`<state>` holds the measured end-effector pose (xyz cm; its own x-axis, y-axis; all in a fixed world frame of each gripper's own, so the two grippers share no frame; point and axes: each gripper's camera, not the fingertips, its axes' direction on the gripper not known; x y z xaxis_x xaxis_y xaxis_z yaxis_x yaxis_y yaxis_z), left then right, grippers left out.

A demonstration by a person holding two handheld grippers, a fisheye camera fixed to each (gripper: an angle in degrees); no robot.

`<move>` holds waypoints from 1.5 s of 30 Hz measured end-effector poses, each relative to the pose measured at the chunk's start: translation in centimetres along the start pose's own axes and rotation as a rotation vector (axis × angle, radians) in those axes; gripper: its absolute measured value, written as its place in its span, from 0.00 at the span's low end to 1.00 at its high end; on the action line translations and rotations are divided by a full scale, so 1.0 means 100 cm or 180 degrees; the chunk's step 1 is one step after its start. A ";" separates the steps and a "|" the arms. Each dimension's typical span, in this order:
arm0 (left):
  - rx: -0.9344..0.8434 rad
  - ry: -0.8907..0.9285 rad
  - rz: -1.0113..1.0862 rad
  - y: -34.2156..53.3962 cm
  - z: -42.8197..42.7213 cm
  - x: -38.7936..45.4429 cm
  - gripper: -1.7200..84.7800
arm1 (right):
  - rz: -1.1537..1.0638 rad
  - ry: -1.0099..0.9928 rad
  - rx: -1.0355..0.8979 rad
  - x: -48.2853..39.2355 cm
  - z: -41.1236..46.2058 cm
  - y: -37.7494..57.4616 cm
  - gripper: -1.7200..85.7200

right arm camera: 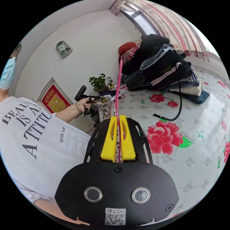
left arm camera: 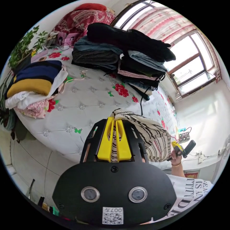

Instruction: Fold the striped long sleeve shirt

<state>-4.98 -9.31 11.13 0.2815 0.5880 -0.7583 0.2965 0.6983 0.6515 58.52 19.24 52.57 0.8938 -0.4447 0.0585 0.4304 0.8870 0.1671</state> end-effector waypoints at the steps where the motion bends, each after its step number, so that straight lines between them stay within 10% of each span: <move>1: -0.0050 -0.0152 0.0017 -0.008 0.003 -0.007 0.01 | 0.0003 -0.0029 -0.0020 0.000 0.001 0.000 0.02; 18: -0.0882 -0.0724 0.0283 -0.102 0.099 -0.095 0.01 | -0.0132 -0.0624 -0.0568 -0.035 -0.010 -0.021 0.02; 26: -0.1108 -0.0118 -0.0673 -0.113 0.121 -0.180 0.01 | 0.0275 -0.0954 -0.0627 -0.004 -0.020 -0.014 0.02; 34: -0.0609 -0.0373 0.1843 -0.074 0.063 -0.093 0.13 | 0.0805 -0.0930 -0.0277 0.039 -0.046 0.000 0.02; 45: -0.0880 0.0251 0.2912 -0.070 0.101 -0.021 0.03 | 0.0556 -0.0904 -0.0792 0.032 -0.051 -0.023 0.02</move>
<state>1.61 -19.51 8.39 0.2321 0.9720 0.0358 -0.2364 0.0206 0.9714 61.08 16.44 47.37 0.9008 -0.2705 0.3398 0.3238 0.9396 -0.1105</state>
